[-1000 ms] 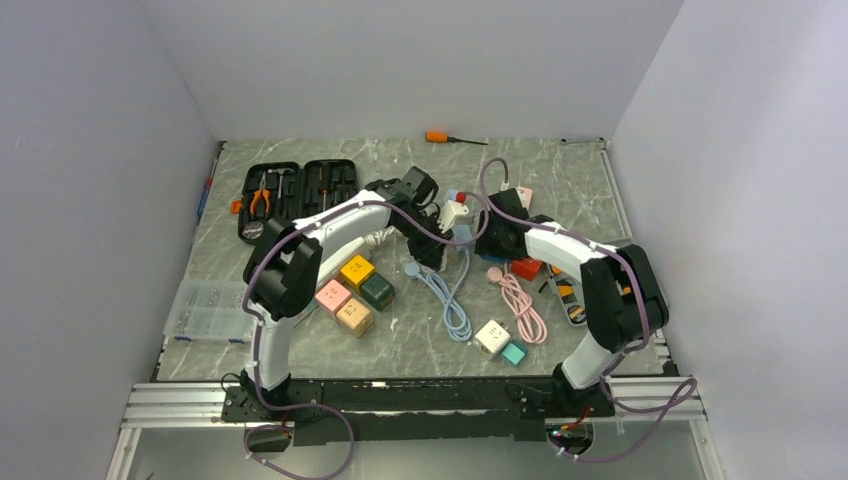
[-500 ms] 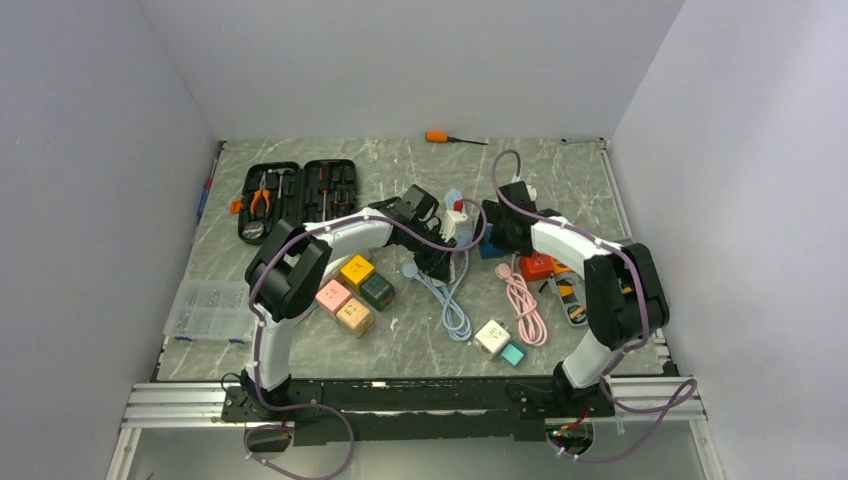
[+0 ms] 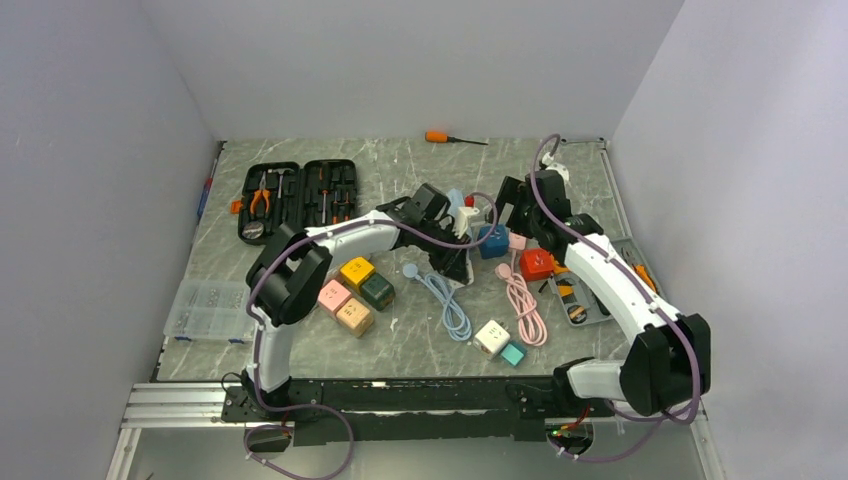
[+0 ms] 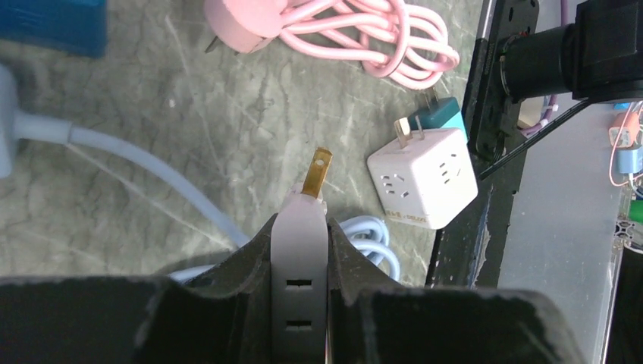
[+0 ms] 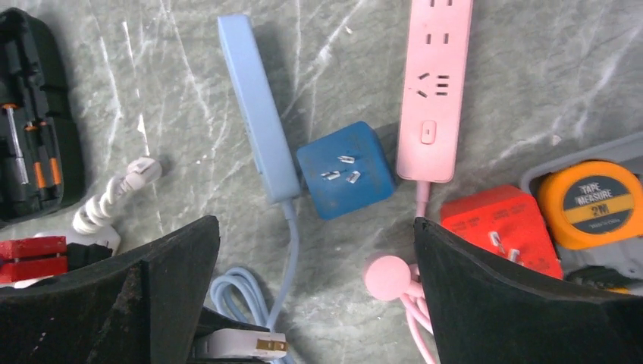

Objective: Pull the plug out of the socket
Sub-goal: Place the socket at the center of the board, then place the plug at the center of the board.

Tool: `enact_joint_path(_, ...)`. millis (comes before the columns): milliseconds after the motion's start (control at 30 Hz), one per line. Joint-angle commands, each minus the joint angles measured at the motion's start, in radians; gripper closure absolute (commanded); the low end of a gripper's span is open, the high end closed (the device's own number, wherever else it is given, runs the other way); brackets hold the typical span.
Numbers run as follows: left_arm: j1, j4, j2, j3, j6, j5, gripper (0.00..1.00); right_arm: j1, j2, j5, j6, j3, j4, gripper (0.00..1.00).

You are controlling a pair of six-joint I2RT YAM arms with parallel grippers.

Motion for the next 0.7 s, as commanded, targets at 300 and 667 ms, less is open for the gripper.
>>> enact_joint_path(300, -0.100, -0.012, 0.130, 0.121, -0.048, -0.051, 0.76, -0.059, -0.221, 0.082, 0.055, -0.062, -0.107, 0.00)
enact_joint_path(667, -0.129, -0.229, 0.241, 0.285, 0.091, -0.019, 0.01, -0.075, -0.300, 0.079, 0.047, -0.080, -0.127, 0.00)
